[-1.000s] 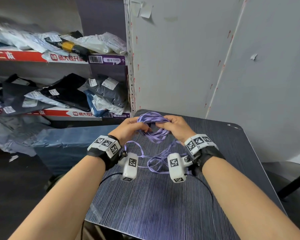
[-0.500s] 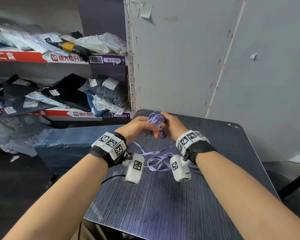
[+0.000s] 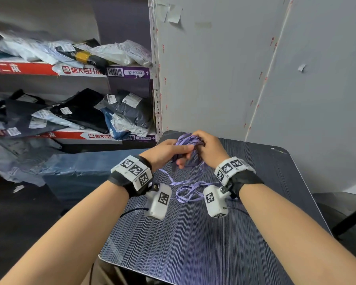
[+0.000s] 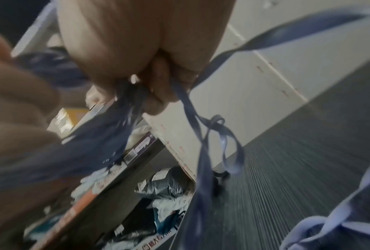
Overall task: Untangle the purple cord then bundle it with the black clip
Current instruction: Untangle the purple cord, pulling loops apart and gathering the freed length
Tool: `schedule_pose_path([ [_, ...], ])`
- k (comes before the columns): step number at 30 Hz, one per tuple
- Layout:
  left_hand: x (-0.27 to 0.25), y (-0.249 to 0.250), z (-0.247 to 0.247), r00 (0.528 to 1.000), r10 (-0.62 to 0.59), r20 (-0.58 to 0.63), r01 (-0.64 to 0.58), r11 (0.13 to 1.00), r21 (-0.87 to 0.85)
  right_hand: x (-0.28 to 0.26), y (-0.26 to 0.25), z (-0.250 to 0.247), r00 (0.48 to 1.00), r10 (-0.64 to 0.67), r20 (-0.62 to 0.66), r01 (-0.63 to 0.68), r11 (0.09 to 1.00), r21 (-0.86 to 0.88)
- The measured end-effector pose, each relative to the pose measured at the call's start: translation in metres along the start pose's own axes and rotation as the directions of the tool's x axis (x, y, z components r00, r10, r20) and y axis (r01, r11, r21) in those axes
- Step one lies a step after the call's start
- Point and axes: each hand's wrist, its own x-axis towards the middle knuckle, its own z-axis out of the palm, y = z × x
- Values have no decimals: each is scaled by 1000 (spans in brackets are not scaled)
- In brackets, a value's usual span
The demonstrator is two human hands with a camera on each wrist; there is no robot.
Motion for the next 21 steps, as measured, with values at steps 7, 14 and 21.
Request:
schedule_pose_path([
  [7, -3, -1, 16, 994, 50, -93, -32, 982, 186, 1, 10, -3, 976, 158, 153, -182, 970, 161],
  [14, 2, -2, 25, 996, 32, -80, -35, 998, -43, -2, 8, -2, 943, 260, 206, -250, 965, -73],
  [21, 6, 2, 33, 994, -93, 52, 89, 993, 76, -7, 7, -5, 951, 274, 144, -122, 758, -641],
])
